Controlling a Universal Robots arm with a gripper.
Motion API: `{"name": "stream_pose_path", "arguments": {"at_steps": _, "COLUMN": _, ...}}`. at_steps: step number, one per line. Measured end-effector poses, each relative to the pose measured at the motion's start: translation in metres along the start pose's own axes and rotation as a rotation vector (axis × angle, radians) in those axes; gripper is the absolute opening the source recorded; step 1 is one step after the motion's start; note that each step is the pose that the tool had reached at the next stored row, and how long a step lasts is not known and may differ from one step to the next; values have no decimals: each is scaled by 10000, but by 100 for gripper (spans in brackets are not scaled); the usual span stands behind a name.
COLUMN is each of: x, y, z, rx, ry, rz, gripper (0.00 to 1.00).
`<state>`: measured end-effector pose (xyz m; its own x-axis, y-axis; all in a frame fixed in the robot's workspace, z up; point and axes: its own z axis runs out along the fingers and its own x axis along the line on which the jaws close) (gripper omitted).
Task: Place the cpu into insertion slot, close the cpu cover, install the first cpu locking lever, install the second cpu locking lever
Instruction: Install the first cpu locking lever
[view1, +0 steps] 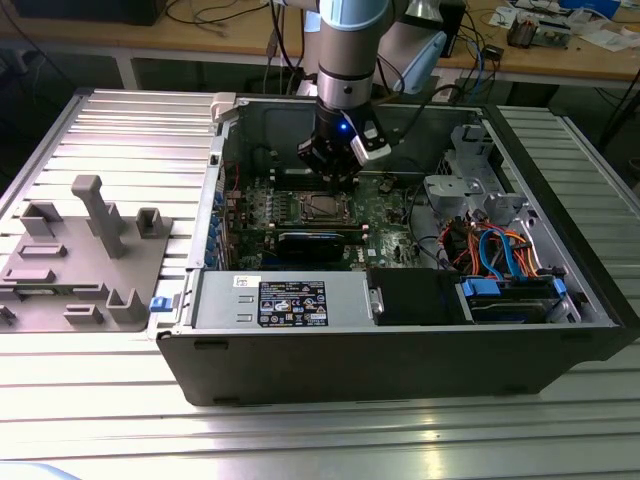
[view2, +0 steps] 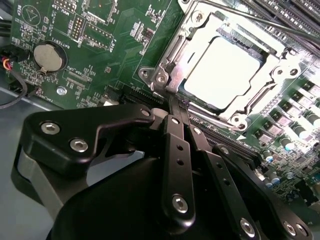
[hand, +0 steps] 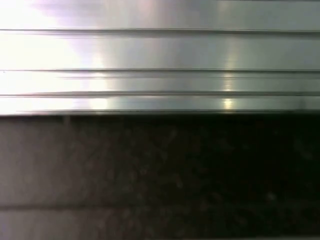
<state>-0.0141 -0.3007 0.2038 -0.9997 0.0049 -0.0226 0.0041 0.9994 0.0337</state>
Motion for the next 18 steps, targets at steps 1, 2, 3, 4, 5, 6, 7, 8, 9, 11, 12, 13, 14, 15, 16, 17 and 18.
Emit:
{"name": "stream_pose_path", "arguments": {"at_steps": 1, "x": 0, "y": 0, "z": 3, "rx": 9, "ry": -1, "rz": 1, "gripper": 11}}
{"name": "stream_pose_path", "arguments": {"at_steps": 2, "x": 0, "y": 0, "z": 5, "rx": 16, "ry": -2, "rz": 0, "gripper": 11}}
{"name": "stream_pose_path", "arguments": {"at_steps": 3, "x": 0, "y": 1, "z": 13, "rx": 24, "ry": -3, "rz": 1, "gripper": 11}}
{"name": "stream_pose_path", "arguments": {"at_steps": 4, "x": 0, "y": 0, "z": 16, "rx": 30, "ry": -2, "rz": 0, "gripper": 11}}
{"name": "stream_pose_path", "arguments": {"at_steps": 5, "x": 1, "y": 0, "z": 20, "rx": 33, "ry": -1, "rz": 1, "gripper": 11}}
{"name": "stream_pose_path", "arguments": {"at_steps": 6, "x": 1, "y": -1, "z": 22, "rx": 23, "ry": 0, "rz": 1, "gripper": 11}}
{"name": "stream_pose_path", "arguments": {"at_steps": 7, "x": 2, "y": -2, "z": 23, "rx": -8, "ry": 1, "rz": 3, "gripper": 11}}
{"name": "stream_pose_path", "arguments": {"at_steps": 8, "x": 2, "y": -1, "z": 24, "rx": -47, "ry": 2, "rz": 4, "gripper": 11}}
{"name": "stream_pose_path", "arguments": {"at_steps": 9, "x": 2, "y": -1, "z": 26, "rx": -71, "ry": 2, "rz": 4, "gripper": 11}}
{"name": "stream_pose_path", "arguments": {"at_steps": 11, "x": 1, "y": -1, "z": 26, "rx": -98, "ry": 1, "rz": 4, "gripper": 11}}
{"name": "stream_pose_path", "arguments": {"at_steps": 12, "x": 1, "y": 0, "z": 27, "rx": -105, "ry": 1, "rz": 4, "gripper": 11}}
{"name": "stream_pose_path", "arguments": {"at_steps": 13, "x": 1, "y": -1, "z": 26, "rx": -112, "ry": 0, "rz": 5, "gripper": 11}}
{"name": "stream_pose_path", "arguments": {"at_steps": 14, "x": 1, "y": 0, "z": 24, "rx": -115, "ry": -1, "rz": 5, "gripper": 11}}
{"name": "stream_pose_path", "arguments": {"at_steps": 15, "x": 0, "y": 0, "z": 18, "rx": -119, "ry": -2, "rz": 5, "gripper": 11}}
{"name": "stream_pose_path", "arguments": {"at_steps": 16, "x": 0, "y": 2, "z": 9, "rx": -123, "ry": -4, "rz": 4, "gripper": 11}}
{"name": "stream_pose_path", "arguments": {"at_steps": 17, "x": 0, "y": 1, "z": -3, "rx": -118, "ry": -1, "rz": 4, "gripper": 11}}
{"name": "stream_pose_path", "arguments": {"at_steps": 18, "x": 0, "y": 1, "z": -20, "rx": -113, "ry": 1, "rz": 4, "gripper": 11}}
